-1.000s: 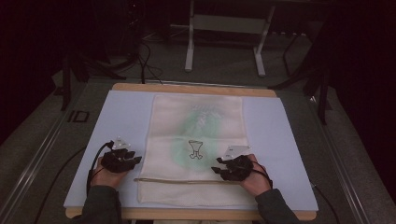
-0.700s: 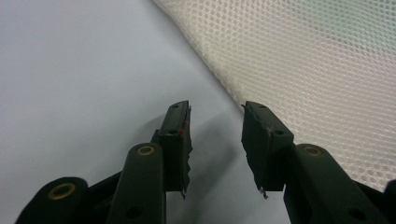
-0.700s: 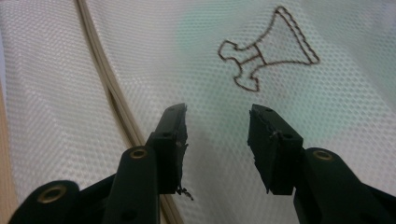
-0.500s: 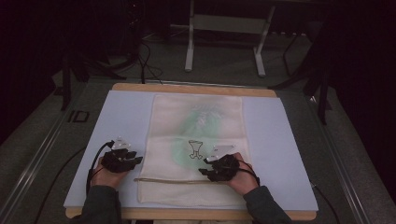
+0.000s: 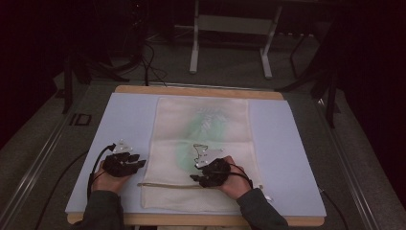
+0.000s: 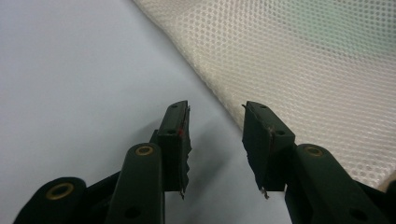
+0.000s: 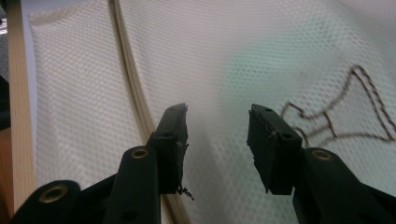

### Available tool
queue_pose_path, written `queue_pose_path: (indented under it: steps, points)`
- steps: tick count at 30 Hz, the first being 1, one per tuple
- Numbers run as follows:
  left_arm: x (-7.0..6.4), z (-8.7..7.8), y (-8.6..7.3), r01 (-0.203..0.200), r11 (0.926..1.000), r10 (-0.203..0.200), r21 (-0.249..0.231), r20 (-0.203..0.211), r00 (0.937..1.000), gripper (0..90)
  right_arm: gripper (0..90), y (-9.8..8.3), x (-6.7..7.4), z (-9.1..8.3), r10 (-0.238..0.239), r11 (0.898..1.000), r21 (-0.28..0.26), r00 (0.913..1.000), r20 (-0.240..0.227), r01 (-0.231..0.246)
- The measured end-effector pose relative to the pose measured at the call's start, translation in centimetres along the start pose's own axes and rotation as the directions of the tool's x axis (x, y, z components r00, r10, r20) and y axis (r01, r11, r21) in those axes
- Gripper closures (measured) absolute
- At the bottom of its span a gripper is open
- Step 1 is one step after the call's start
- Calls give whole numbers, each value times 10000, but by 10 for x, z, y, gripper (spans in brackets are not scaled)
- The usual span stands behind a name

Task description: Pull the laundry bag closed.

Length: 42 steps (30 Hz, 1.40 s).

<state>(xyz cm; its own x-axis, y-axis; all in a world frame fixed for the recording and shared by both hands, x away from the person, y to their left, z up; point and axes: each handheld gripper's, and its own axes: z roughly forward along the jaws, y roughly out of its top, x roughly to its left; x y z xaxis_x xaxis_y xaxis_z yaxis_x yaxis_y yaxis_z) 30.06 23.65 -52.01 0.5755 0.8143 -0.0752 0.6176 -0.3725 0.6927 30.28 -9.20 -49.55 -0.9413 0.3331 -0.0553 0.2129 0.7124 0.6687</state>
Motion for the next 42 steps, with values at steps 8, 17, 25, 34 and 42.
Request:
queue_pose_path:
  steps: [8,17,25,34,42]
  points:
    - [-1,-1,1,-112,9999,112,-120,-2,9999,604,590,13,9,16,-210,9998,-50,9990,-395,208]
    - [0,-1,1,-130,9998,131,-117,102,9999,607,602,22,18,33,-397,9992,-141,9963,-764,387]
    - [1,0,0,-123,9999,123,-10,369,9992,631,632,36,28,45,-700,9975,-162,9926,-988,688]
    - [3,-2,0,-30,9999,36,-115,445,9990,623,649,47,38,59,-952,9954,-228,9876,-1246,930]
    - [4,-2,0,40,9999,-33,-135,552,9985,624,748,57,45,68,-1225,9923,-357,9830,-1371,1187]
